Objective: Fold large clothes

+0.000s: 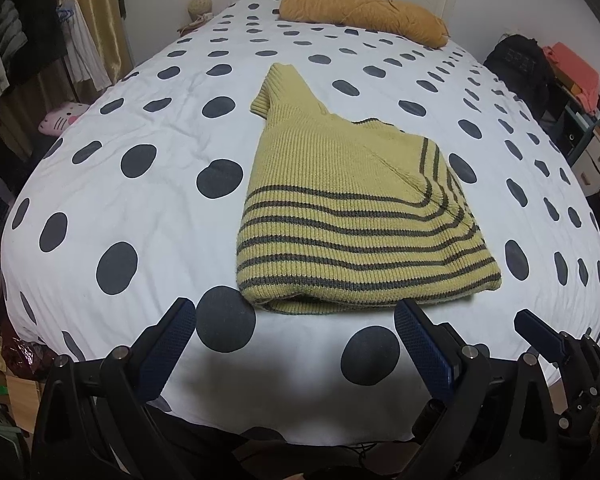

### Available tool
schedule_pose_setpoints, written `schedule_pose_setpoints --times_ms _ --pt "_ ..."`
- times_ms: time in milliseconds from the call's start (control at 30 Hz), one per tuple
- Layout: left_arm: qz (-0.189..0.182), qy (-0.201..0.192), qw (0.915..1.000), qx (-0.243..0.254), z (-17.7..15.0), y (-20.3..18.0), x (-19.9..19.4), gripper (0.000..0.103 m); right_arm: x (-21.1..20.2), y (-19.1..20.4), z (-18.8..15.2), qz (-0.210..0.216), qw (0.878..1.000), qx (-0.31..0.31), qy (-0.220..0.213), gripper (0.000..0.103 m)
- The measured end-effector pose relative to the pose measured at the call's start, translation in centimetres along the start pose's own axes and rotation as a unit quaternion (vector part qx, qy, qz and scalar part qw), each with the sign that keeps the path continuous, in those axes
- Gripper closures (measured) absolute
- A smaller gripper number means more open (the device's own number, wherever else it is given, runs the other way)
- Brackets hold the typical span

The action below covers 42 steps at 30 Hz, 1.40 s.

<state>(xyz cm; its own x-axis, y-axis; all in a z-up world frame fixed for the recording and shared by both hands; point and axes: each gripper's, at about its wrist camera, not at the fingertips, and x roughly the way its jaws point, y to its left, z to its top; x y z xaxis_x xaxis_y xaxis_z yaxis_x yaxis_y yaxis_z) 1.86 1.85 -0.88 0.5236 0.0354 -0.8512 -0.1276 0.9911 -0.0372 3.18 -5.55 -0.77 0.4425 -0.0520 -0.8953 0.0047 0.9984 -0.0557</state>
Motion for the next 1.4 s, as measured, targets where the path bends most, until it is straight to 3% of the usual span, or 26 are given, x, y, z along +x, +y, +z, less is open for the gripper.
schedule_pose_setpoints --times_ms 1400 --pt "0.007 -0.016 0.9998 -0.001 -0.28 -0.2 -0.82 0.003 -0.41 -0.17 -0.23 -0.002 1.0 0.002 -0.005 0.026"
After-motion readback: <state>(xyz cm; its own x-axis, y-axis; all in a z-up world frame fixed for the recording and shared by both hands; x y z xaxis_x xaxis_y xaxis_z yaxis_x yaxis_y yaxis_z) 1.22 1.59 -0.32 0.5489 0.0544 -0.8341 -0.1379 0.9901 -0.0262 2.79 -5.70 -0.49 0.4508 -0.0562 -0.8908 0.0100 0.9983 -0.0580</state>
